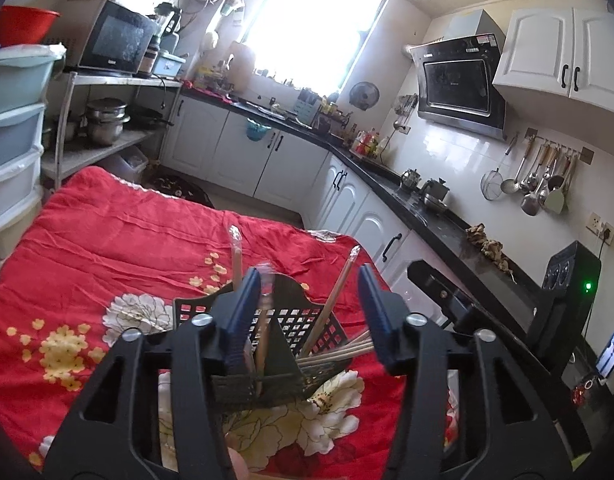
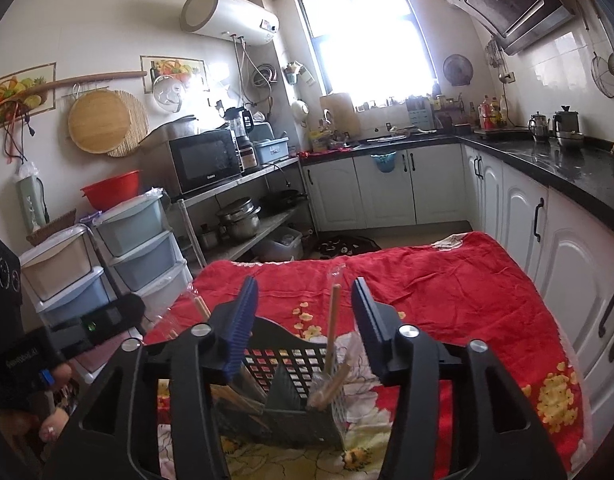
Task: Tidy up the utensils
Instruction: 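Raise both open tools back from the caddy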
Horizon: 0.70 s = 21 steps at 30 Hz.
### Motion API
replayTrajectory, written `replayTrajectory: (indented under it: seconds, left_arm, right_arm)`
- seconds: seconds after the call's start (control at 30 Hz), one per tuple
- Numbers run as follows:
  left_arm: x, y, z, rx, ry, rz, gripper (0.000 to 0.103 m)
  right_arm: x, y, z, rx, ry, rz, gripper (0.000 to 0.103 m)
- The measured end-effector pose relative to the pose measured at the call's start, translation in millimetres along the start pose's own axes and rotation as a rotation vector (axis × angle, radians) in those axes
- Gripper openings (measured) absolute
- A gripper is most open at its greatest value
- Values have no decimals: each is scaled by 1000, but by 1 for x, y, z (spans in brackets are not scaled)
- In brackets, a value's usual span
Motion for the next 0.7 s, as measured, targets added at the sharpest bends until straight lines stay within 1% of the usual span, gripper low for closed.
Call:
replayTrajectory:
  seconds: [0.17, 0.23, 0.3, 0.4, 0.43, 0.7]
  left_arm:
    - [4, 3, -11, 7, 28, 7, 63]
    - [6, 4, -17, 10, 41, 11, 69]
    - [7, 5, -23, 12, 52, 14, 81]
    - [8, 6, -31, 12, 68, 14, 91]
    - [9, 7, -34, 12, 73, 13, 92]
    - [7, 8, -53, 16, 97, 14, 92]
  right_arm:
    - [-3, 8, -12, -14, -8, 1, 59]
    - [-5, 10, -16, -17, -12, -2, 61]
    - [-7, 11, -20, -17, -13, -3, 63]
    - [-11, 12, -27, -14, -14, -6, 66]
    - [-12, 12, -29, -13, -14, -9, 67]
    - [-17, 11, -42, 0, -13, -10, 72]
Point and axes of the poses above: each gripper's, at about its wrist camera, not at the fingertips, and z roughly the way its jaws point, y to its right, x to its top, the point moved 9 cm from there along z, roughly the way its jaws point, and after that the axes turned 9 degrees about -x, right-handed, at the moved point
